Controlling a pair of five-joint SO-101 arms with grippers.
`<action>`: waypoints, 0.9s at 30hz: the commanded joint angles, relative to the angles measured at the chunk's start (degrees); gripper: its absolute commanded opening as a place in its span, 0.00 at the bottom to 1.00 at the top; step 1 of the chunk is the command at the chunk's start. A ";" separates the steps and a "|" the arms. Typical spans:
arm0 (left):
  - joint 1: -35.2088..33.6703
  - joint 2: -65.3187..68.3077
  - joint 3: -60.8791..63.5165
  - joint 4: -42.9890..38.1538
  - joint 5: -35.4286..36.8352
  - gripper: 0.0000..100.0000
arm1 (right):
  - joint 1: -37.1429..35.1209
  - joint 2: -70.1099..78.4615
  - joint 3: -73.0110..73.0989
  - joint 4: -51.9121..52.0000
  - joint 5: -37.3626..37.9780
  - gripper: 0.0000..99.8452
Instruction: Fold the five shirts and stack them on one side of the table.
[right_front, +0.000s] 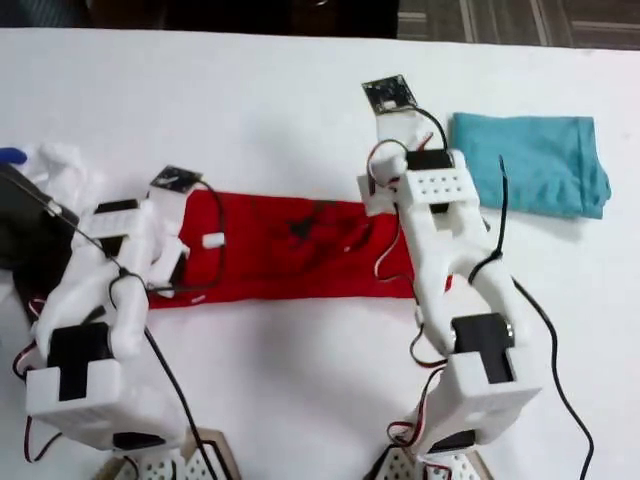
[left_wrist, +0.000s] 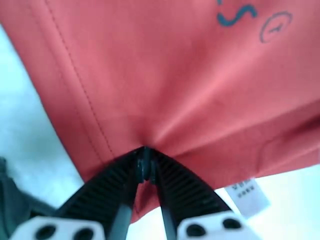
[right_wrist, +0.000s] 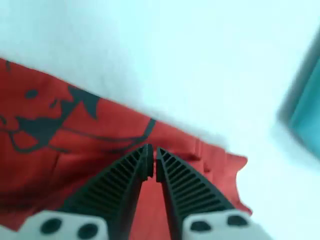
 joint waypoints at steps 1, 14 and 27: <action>-0.44 0.62 0.13 -2.64 0.44 0.03 | 1.36 -4.53 -2.55 6.11 1.49 0.02; -0.44 0.62 0.13 -2.64 0.44 0.03 | -1.10 -4.35 -2.20 20.00 15.12 0.02; -0.44 0.62 0.13 -2.64 0.44 0.03 | -7.43 5.49 -2.64 2.24 2.02 0.02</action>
